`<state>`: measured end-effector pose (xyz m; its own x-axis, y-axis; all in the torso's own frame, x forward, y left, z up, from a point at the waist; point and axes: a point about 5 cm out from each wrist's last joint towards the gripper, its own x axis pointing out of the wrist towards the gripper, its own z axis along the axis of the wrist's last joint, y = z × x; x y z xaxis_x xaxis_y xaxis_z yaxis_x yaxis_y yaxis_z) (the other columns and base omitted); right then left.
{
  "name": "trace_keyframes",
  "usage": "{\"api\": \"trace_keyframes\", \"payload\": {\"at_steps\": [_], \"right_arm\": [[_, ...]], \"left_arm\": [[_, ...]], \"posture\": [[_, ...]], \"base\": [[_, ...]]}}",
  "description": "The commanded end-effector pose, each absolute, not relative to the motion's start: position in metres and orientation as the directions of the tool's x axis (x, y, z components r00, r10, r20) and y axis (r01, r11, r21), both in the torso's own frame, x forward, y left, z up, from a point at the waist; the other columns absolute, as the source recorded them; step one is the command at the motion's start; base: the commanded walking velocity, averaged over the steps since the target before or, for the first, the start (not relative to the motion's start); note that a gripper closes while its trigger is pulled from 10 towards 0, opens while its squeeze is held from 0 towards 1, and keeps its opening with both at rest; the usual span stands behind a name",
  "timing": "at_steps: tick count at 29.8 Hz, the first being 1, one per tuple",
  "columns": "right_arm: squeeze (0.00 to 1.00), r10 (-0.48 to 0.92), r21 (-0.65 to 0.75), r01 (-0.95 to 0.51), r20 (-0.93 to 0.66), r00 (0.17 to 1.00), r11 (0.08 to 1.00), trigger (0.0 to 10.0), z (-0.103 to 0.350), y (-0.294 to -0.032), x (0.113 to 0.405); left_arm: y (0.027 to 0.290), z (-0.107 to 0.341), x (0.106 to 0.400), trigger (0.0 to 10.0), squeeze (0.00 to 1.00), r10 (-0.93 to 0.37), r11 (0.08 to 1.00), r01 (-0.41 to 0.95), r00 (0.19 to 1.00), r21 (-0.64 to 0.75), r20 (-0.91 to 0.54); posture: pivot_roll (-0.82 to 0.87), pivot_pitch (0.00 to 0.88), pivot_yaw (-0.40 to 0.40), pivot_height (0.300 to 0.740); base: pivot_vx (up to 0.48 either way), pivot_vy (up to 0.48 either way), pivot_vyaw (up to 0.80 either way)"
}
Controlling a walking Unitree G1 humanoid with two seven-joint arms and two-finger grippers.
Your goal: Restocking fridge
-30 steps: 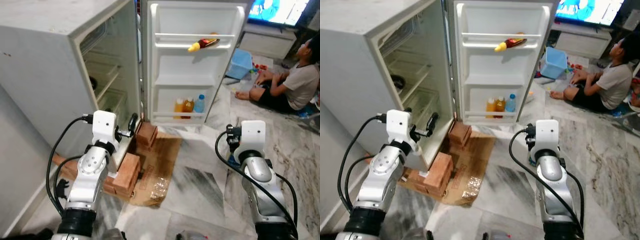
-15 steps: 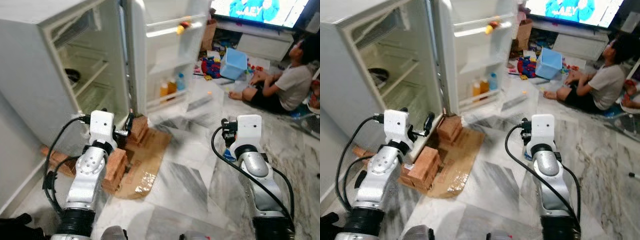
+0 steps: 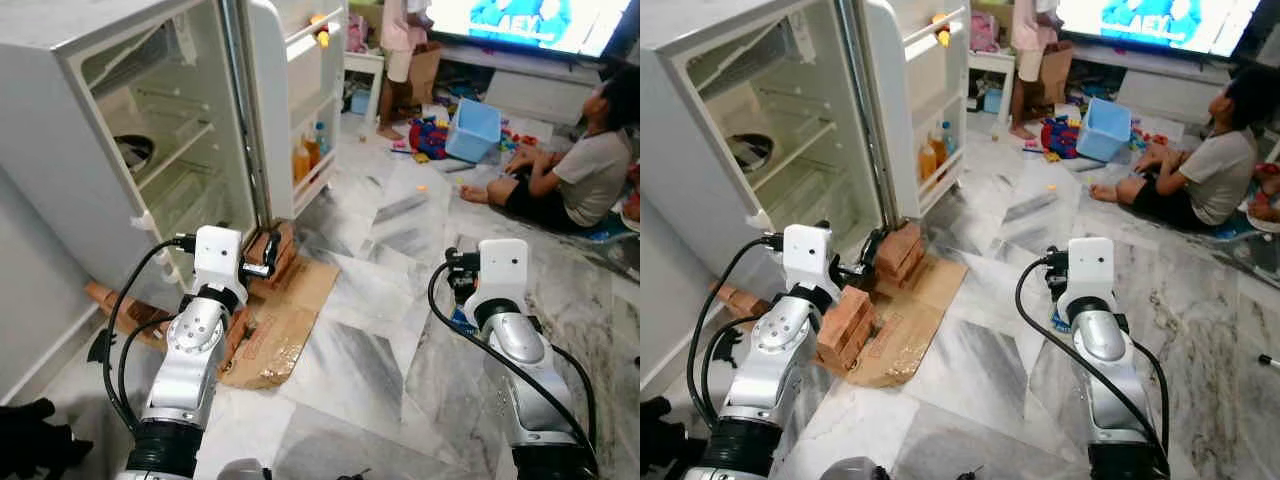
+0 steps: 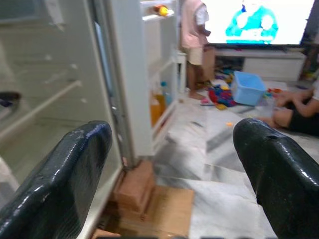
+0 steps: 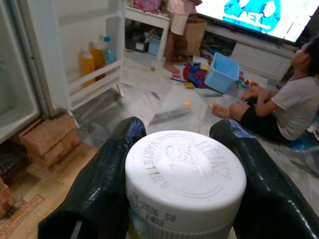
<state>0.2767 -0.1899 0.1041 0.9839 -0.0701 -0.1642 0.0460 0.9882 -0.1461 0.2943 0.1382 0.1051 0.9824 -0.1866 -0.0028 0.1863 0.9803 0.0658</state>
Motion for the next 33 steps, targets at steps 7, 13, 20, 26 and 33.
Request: {"api": "trace_keyframes", "payload": {"at_steps": [7,13,20,26,33], "right_arm": [[0.0,-0.077,-0.167,0.059,-0.107,0.991,0.984,10.0,0.117,-0.192,0.279],[0.0,-0.075,-0.171,0.055,-0.11,0.991,0.984,10.0,0.116,-0.192,0.274],[0.0,-0.029,-0.196,0.012,-0.089,0.996,0.98,10.0,0.12,-0.187,0.278],[0.0,0.029,-0.18,-0.039,-0.057,0.998,0.983,10.0,0.127,-0.178,0.278],[0.0,0.072,-0.194,-0.077,-0.036,0.997,0.978,10.0,0.129,-0.171,0.278]], "left_arm": [[0.135,0.106,0.295,10.0,0.0,-0.199,0.976,0.197,0.98,0.093,0.008],[0.135,0.104,0.292,10.0,0.0,-0.186,0.978,0.185,0.983,0.094,0.003],[0.132,0.104,0.29,10.0,0.0,-0.192,0.978,0.191,0.981,0.083,0.006],[0.132,0.102,0.293,10.0,0.0,-0.169,0.983,0.169,0.986,0.067,-0.001],[0.131,0.103,0.295,10.0,0.0,-0.166,0.983,0.166,0.986,0.081,0.001]], "posture": [[0.0,0.0,-0.035,0.74],[0.0,0.0,-0.041,0.74],[-0.02,0.0,-0.038,0.74],[-0.03,0.0,-0.03,0.74],[-0.02,0.0,-0.029,0.74]], "base": [[0.143,-0.394,0.0],[0.407,-0.212,0.0],[0.448,0.0,0.0],[0.48,0.0,0.0],[0.48,0.0,0.0]]}}
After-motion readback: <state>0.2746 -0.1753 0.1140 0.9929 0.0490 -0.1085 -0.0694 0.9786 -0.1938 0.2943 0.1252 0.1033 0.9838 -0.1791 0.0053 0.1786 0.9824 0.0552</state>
